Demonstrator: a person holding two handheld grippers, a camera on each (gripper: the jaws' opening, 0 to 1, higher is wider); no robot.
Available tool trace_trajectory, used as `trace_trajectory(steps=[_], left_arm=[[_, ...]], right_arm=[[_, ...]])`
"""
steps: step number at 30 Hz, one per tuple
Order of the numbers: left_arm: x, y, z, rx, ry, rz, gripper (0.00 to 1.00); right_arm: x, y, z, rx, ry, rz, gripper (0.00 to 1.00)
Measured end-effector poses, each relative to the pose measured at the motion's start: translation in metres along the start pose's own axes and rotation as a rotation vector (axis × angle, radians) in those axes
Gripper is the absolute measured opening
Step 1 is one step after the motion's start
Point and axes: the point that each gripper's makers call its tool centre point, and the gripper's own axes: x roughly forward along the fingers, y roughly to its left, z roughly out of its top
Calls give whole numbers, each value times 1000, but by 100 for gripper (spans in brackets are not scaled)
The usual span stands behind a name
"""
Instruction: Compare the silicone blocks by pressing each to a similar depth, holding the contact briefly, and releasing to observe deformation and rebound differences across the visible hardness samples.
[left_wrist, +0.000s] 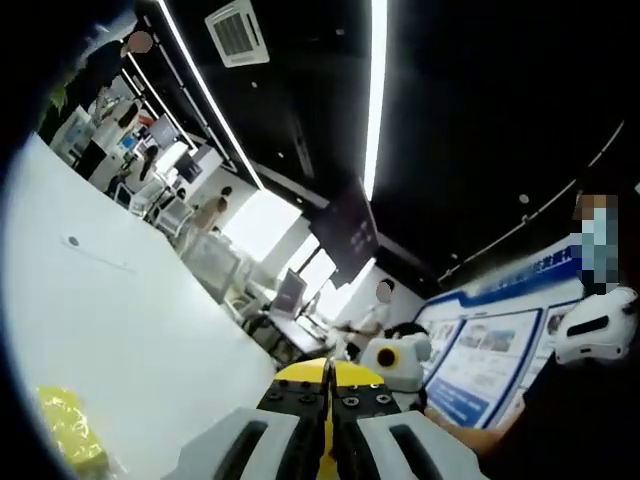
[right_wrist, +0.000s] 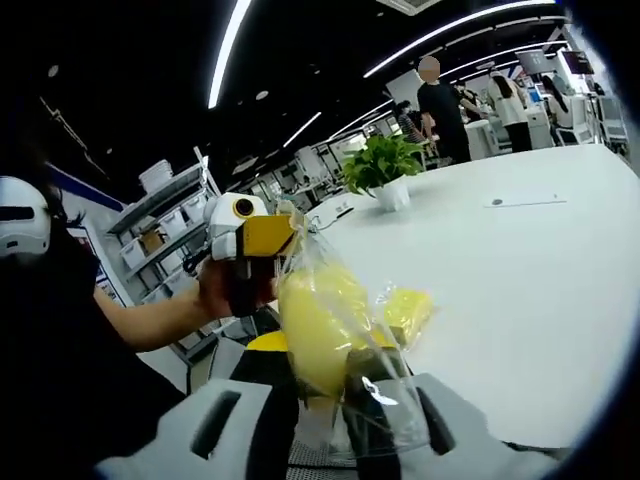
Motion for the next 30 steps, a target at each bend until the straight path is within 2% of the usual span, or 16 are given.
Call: trace_trajectory(steps=[4, 8, 11, 16, 20, 27, 30], left_arm=[[8, -3, 6, 17, -7, -11, 0], [13, -5, 7, 5, -14, -22, 0], [16, -4, 5, 4, -7, -17, 0], [17, -6, 0, 5, 5, -19, 0], [16, -8, -1, 3, 7, -22, 0], [11, -6, 6, -41, -47, -32, 0], [11, -6, 6, -20, -48, -26, 0]], right_arm=[[-1, -5, 7, -33, -44, -27, 16], [-6, -9, 14, -30, -90, -45, 21], [-8, -14, 13, -35, -92, -75, 24], [-12, -22, 12, -35, -116, -115, 36], [-14, -28, 12, -48, -125, -148, 40], [-18, -39, 6, -60, -129, -209, 49], [-23, -45, 3, -43, -141, -246, 53]])
